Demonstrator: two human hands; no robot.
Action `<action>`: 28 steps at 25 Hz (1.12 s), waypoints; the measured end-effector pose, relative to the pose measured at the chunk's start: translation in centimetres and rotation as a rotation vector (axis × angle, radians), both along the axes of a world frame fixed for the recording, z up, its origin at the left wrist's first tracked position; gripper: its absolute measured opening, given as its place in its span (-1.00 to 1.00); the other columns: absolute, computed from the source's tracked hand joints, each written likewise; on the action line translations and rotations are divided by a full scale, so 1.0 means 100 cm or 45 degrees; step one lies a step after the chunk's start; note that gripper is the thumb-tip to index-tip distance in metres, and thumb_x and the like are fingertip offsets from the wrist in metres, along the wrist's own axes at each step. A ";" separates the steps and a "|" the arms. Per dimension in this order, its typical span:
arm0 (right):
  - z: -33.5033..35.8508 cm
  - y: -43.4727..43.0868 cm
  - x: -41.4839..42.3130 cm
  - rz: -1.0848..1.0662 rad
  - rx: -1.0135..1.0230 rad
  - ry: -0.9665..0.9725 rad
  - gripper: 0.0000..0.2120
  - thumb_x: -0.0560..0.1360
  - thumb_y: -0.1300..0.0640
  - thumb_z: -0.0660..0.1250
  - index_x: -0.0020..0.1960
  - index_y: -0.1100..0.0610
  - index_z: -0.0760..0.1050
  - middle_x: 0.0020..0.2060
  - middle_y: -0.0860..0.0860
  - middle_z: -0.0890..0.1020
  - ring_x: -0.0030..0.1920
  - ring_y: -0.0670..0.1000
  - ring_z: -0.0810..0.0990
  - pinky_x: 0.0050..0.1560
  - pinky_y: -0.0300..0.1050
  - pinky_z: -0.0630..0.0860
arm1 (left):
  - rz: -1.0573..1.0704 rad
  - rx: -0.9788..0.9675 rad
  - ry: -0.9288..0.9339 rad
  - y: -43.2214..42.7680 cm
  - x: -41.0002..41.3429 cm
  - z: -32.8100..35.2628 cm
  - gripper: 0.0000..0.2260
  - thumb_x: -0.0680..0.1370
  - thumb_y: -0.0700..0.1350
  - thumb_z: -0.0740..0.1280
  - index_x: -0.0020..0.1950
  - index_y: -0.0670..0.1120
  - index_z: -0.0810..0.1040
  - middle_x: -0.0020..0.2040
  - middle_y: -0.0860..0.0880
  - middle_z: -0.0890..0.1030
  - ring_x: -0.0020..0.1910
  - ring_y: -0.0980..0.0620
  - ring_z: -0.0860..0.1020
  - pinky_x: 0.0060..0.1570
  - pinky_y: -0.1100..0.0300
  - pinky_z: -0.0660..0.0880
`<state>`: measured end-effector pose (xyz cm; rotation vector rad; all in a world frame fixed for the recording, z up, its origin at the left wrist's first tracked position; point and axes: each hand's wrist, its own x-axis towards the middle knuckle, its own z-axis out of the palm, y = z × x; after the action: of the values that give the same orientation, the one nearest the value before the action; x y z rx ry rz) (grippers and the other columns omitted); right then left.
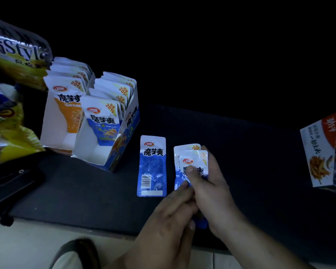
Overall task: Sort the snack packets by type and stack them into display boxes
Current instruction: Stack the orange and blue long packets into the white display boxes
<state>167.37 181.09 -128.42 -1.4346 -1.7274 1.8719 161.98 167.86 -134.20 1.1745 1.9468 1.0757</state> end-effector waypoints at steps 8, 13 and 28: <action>0.003 0.005 0.002 0.006 0.121 -0.107 -0.41 0.61 0.09 0.39 0.43 -0.46 0.29 -0.02 -0.41 0.65 -0.05 -0.23 0.70 -0.04 0.06 0.72 | 0.550 -0.614 0.635 0.007 -0.067 0.011 -0.11 0.44 0.30 0.46 0.63 -0.03 0.19 0.32 -0.11 0.46 0.29 -0.20 0.44 0.20 -0.11 0.42; -0.001 0.010 -0.001 -0.075 0.141 -0.127 -0.41 0.62 0.09 0.36 0.50 -0.37 0.25 0.06 -0.28 0.65 -0.21 -0.35 0.64 -0.43 -0.42 0.50 | 0.625 -0.055 0.205 -0.006 -0.057 0.017 -0.46 0.59 -0.09 0.42 0.56 0.03 0.40 0.16 0.05 0.57 0.12 0.08 0.56 0.11 0.26 0.46; 0.030 -0.012 -0.015 -0.016 -0.065 0.192 -0.51 0.66 0.01 0.28 0.48 -0.40 0.26 0.07 -0.23 0.71 0.01 -0.10 0.73 0.07 0.05 0.68 | 0.623 0.260 -0.297 -0.003 -0.014 0.061 -0.42 0.57 -0.12 0.47 0.56 0.09 0.37 0.42 0.22 0.46 0.38 0.19 0.51 0.30 0.20 0.52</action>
<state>165.87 179.89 -125.47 -1.2823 -1.6080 1.9754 160.61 167.59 -128.09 0.6369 2.0187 1.6160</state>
